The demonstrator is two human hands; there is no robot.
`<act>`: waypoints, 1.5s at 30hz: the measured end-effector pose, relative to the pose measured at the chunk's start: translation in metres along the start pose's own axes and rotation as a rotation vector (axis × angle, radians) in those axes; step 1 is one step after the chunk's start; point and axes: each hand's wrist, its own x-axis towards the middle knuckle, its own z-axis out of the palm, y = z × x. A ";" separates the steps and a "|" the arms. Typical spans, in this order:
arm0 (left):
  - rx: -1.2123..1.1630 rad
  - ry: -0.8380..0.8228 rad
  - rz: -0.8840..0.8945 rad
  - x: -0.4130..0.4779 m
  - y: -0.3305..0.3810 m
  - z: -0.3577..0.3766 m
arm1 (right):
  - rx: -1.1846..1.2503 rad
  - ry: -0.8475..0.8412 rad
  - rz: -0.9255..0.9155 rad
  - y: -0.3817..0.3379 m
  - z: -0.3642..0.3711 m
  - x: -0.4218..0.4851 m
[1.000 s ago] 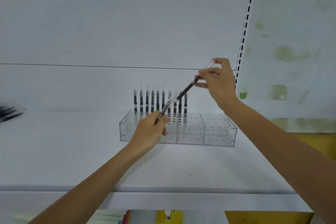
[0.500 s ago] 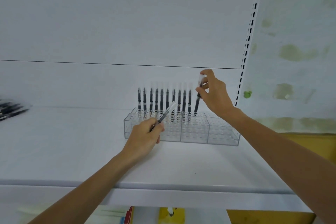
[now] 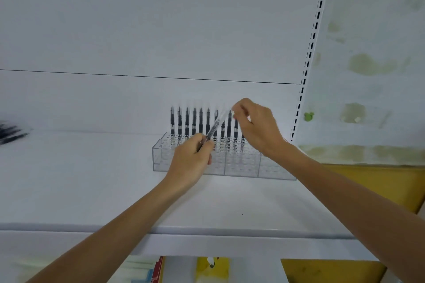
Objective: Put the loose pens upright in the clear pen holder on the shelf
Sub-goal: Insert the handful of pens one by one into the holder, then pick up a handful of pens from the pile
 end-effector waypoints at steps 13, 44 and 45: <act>0.208 -0.144 0.266 -0.009 -0.007 0.009 | 0.364 0.227 0.131 -0.006 -0.048 0.031; 0.577 -0.513 0.391 -0.017 -0.025 0.007 | -0.235 0.078 0.054 0.051 0.000 0.013; 0.571 -0.518 0.385 -0.017 -0.025 0.002 | -0.249 0.102 0.036 0.041 -0.001 0.015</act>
